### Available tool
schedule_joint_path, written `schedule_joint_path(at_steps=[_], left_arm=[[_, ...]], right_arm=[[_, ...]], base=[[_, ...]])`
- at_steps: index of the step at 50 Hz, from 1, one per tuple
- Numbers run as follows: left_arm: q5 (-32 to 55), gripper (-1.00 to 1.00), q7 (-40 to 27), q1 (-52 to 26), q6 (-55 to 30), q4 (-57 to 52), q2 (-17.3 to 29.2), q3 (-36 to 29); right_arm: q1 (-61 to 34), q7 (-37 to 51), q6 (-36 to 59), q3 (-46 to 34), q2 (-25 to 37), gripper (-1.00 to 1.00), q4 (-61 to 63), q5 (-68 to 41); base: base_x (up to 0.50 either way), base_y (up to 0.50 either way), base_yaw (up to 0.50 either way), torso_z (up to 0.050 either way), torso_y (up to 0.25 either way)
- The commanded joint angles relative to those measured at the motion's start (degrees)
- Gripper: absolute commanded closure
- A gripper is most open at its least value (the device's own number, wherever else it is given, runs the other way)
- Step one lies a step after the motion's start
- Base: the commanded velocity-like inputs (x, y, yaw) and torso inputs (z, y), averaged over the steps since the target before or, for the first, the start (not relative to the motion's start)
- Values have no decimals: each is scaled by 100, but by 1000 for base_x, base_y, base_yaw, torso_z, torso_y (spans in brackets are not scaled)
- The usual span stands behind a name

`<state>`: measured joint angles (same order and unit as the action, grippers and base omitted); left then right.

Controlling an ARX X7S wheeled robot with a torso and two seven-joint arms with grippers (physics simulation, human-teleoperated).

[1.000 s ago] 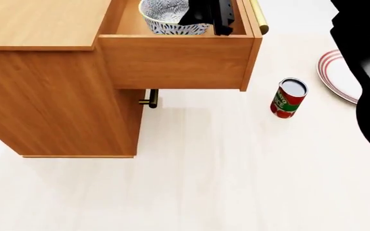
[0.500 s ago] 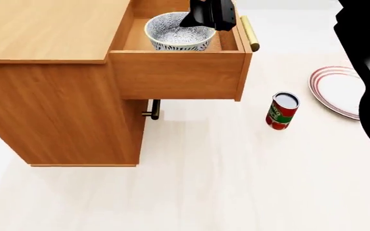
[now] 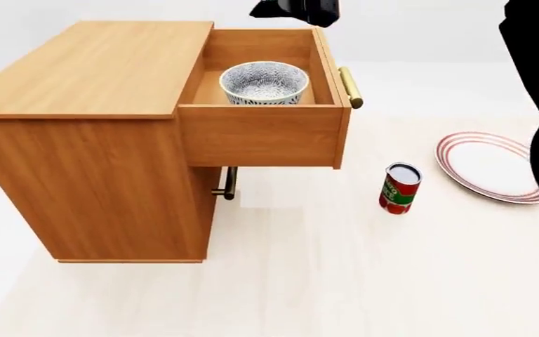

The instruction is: Put the bowl in the top drawer of the cabinet.

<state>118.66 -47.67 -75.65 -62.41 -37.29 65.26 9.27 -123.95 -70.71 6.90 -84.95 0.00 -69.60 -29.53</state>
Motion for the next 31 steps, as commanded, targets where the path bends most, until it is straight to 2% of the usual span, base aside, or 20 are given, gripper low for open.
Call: schedule_joint_path(at_steps=[1, 4, 10, 15, 16, 18, 20, 26, 31], left_arm=[[-30, -100, 6, 198, 20, -38, -41, 104], [-70, -100, 15, 238, 21, -47, -92, 95], [-96, -100, 30, 290, 36, -60, -128, 117], [-133, -100, 47, 279, 37, -57, -156, 87], [-147, -100, 53, 284, 34, -57, -163, 88], [-192, -100, 71, 292, 19, -52, -172, 93], [-222, -100, 87, 290, 9, -44, -175, 91], [-231, -100, 102, 309, 10, -47, -156, 123], [-166, -100, 83, 335, 38, -71, -115, 166]], right_arm=[[-44, 211, -492, 218, 0, -100, -431, -262], [-5, 343, -581, 456, 1, -100, -536, -81], [46, 491, -638, 1731, 117, -100, -537, 881], [44, 799, -647, 2033, 360, -100, -413, 1053], [120, 948, -316, 2034, 623, -100, 193, 1018], [381, 1477, 892, 2034, 1544, -100, 1911, 851], [500, 1786, 1517, 2082, 2046, -100, 3470, 718], [670, 2491, 2745, 2256, 3052, -100, 5563, 422], [814, 3085, 3482, 2508, 3621, -100, 6826, 145]], base=[[0, 0, 0, 0, 250], [0, 0, 0, 0, 250], [0, 0, 0, 0, 250], [0, 0, 0, 0, 250], [0, 0, 0, 0, 250], [0, 0, 0, 0, 250], [0, 0, 0, 0, 250], [0, 0, 0, 0, 250], [0, 0, 0, 0, 250]])
